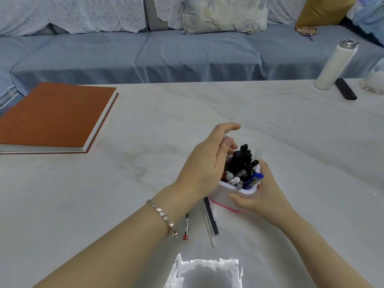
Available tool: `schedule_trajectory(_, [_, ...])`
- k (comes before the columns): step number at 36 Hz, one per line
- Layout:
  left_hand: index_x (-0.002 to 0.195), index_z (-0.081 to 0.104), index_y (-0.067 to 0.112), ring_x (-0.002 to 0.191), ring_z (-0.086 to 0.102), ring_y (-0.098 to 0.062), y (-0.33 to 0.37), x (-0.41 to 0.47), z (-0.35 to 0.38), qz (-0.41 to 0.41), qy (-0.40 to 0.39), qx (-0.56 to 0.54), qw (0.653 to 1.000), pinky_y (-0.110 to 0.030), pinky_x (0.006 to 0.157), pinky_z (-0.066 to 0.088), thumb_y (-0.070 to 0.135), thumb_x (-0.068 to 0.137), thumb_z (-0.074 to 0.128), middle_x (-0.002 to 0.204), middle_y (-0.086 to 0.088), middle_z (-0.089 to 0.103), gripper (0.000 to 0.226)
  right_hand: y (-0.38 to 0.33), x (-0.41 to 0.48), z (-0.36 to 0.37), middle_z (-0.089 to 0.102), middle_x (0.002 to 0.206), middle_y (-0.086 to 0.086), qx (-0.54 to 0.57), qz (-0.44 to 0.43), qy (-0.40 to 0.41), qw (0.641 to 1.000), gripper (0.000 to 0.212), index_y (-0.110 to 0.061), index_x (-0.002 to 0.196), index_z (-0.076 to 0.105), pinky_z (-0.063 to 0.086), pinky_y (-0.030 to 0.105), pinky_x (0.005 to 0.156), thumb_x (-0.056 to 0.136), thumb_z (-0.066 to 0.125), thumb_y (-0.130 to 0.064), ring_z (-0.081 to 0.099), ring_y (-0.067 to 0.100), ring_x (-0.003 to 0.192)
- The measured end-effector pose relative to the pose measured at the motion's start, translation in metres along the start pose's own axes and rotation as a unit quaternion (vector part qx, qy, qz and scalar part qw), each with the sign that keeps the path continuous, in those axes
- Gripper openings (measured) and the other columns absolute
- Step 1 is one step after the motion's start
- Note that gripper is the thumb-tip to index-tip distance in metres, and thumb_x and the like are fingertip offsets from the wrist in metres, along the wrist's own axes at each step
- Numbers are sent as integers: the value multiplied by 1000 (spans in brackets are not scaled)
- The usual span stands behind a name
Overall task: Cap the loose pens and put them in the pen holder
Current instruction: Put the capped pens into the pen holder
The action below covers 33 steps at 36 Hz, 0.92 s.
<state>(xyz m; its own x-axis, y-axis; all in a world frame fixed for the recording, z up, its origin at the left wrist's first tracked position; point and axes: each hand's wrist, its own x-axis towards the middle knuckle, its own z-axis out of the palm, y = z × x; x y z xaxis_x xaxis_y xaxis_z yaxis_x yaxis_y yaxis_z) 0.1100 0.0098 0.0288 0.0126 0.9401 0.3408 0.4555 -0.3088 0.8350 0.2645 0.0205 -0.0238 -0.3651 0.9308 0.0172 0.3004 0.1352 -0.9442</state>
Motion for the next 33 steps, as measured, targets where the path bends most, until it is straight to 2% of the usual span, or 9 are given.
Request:
schedule_trajectory(3, [120, 49, 25, 97, 58, -5, -9, -1, 5, -62, -43, -8, 997, -10, 84, 42, 23, 98, 31, 103, 8, 60, 28, -2, 0, 0, 57, 96, -9, 12, -8, -1, 1000, 69, -39, 100, 37, 41, -1, 65, 66, 72, 9, 57, -16, 76])
schedule_trajectory(6, [125, 50, 22, 111, 53, -4, -20, -1, 10, -126, -70, -43, 989, -17, 97, 38, 27, 98, 31, 118, 6, 59, 33, 0, 0, 0, 58, 95, -8, 14, -9, -5, 1000, 69, -37, 102, 39, 43, 2, 66, 65, 72, 10, 58, -14, 76])
schedule_trajectory(8, [136, 40, 24, 133, 32, -2, -22, 3, 12, -149, -106, -25, 983, -19, 110, 21, 33, 99, 26, 142, 8, 42, 41, 3, 1, 0, 56, 98, -10, 4, -7, -3, 1000, 70, -39, 103, 38, 41, 1, 66, 65, 74, 6, 57, -15, 77])
schedule_trajectory(11, [140, 30, 31, 141, 7, -3, -18, 11, 7, -167, -159, -9, 973, -19, 110, 5, 33, 99, 19, 153, 8, 19, 42, 4, 1, 0, 55, 102, -10, -6, 1, 2, 1000, 71, -42, 102, 37, 40, -1, 67, 64, 75, 3, 55, -17, 79])
schedule_trajectory(15, [138, 32, 32, 133, 30, -6, -19, 6, -4, -232, -50, -120, 964, -20, 105, 21, 32, 99, 24, 145, 6, 36, 40, 2, 0, 0, 55, 100, -12, -10, -3, 1, 1000, 70, -41, 101, 36, 38, -3, 68, 65, 75, 4, 54, -19, 79])
schedule_trajectory(18, [133, 38, 23, 114, 46, -9, -38, -17, -12, -274, 52, 40, 960, -23, 93, 34, 34, 95, 39, 129, 3, 48, 40, -3, -1, 0, 56, 92, -15, 0, -13, -1, 1000, 66, -38, 97, 39, 37, -4, 65, 65, 73, 10, 55, -21, 75])
schedule_trajectory(21, [133, 32, 14, 118, 45, -28, -55, -44, -10, -349, -14, 194, 917, -32, 94, 37, 40, 86, 52, 128, -11, 44, 57, -2, 0, 0, 57, 94, -13, -6, -10, 0, 1000, 66, -38, 98, 39, 36, -5, 67, 65, 73, 8, 55, -21, 77])
schedule_trajectory(25, [117, 41, 12, 107, 47, -28, -64, -66, 7, -347, -79, 256, 899, -29, 85, 38, 49, 76, 62, 114, -8, 43, 59, -4, -1, 1, 57, 97, -15, -3, -9, 1, 1000, 66, -38, 98, 40, 38, -3, 68, 65, 73, 8, 56, -20, 79])
schedule_trajectory(33, [98, 44, 9, 87, 55, -29, -60, -65, 21, -355, -54, 207, 910, -27, 62, 35, 28, 78, 60, 99, -11, 55, 32, -14, -3, 2, 57, 86, -13, 17, -16, -1, 1000, 63, -31, 94, 41, 39, -3, 63, 66, 67, 19, 56, -21, 69])
